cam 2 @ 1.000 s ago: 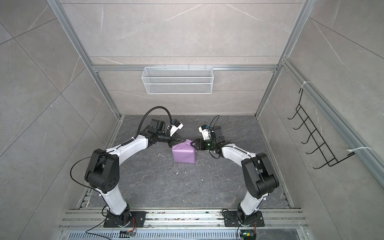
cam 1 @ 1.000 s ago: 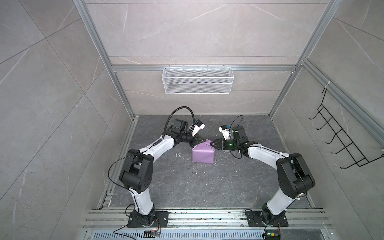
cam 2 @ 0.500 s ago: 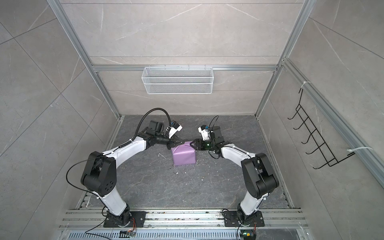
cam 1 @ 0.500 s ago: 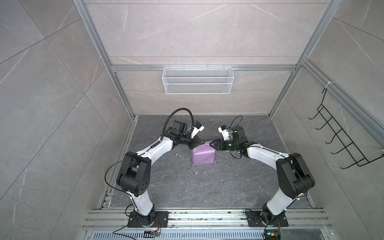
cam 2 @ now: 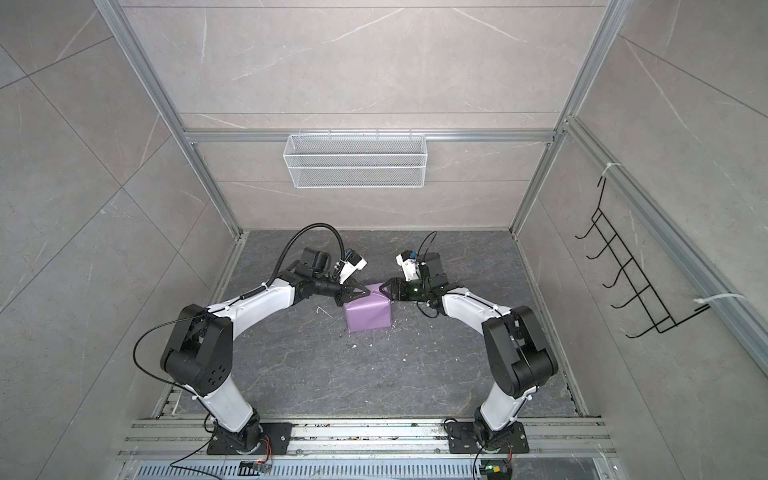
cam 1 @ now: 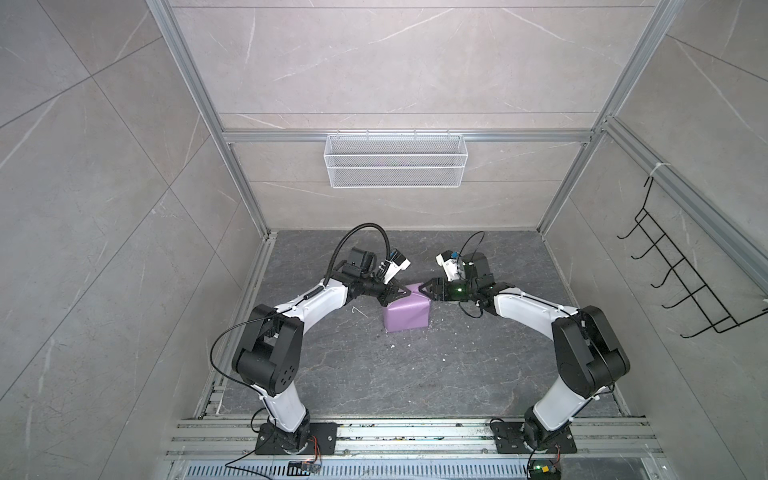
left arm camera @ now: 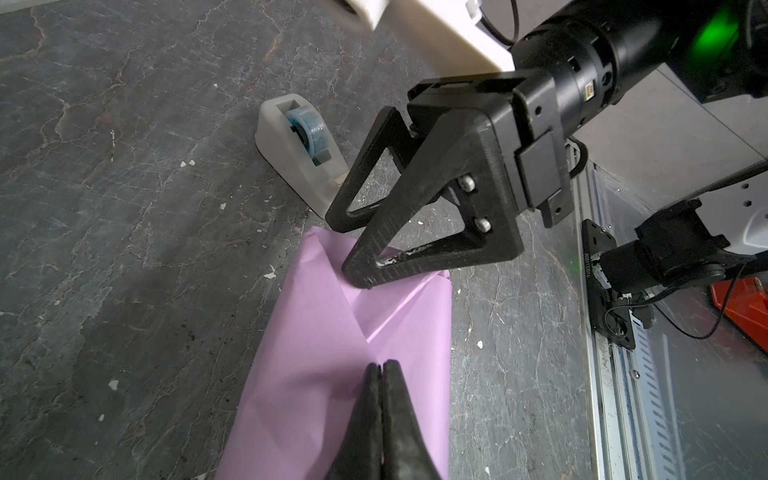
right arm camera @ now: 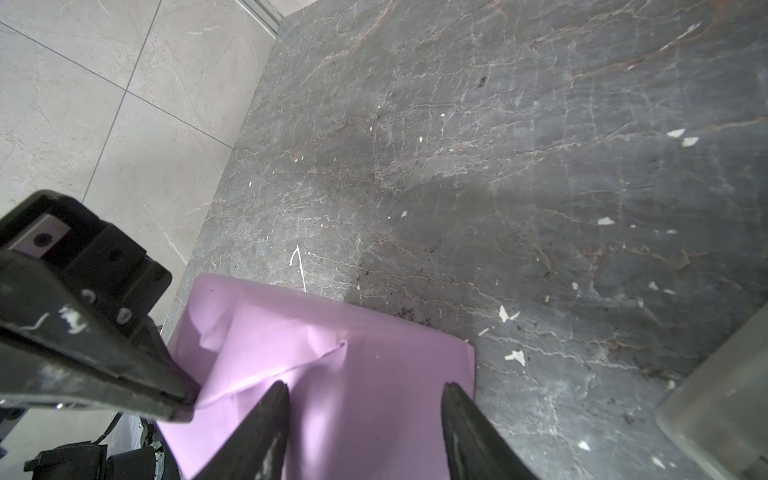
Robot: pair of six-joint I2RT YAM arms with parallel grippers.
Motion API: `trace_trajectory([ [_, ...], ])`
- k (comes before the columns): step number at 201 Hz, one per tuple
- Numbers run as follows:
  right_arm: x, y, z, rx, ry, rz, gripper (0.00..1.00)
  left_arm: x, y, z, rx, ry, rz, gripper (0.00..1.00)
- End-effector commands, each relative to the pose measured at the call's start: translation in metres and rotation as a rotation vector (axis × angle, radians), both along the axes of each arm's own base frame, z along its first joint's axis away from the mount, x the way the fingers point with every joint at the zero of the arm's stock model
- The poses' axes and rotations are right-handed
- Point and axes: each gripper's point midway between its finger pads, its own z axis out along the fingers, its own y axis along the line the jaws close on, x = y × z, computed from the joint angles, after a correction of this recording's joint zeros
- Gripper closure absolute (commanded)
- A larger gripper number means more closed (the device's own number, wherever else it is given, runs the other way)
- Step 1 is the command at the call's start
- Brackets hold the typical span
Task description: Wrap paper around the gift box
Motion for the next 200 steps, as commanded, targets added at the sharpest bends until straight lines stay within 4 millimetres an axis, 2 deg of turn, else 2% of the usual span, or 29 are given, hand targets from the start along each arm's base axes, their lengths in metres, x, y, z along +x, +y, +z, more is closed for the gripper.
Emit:
trace_trajectory([
  [1, -0.006, -0.009, -0.018, -0.051, 0.044, -0.041, 0.41, -0.011, -0.003, 0.022, -0.04, -0.027, -0.02, 1.0],
  [68, -0.005, -0.009, -0.015, -0.049, 0.039, -0.048, 0.41, -0.021, -0.002, 0.01, -0.032, 0.018, -0.02, 0.99],
  [116, -0.005, -0.008, -0.011, -0.044, 0.033, -0.047, 0.41, -0.031, -0.002, 0.005, -0.044, 0.059, -0.039, 0.89],
  [156, -0.005, -0.006, 0.002, -0.025, 0.014, -0.052, 0.4, -0.037, -0.001, 0.004, -0.047, 0.069, -0.054, 0.76],
  [200, -0.004, -0.004, 0.03, 0.036, -0.025, -0.068, 0.38, -0.04, 0.0, 0.003, -0.049, 0.072, -0.063, 0.67],
])
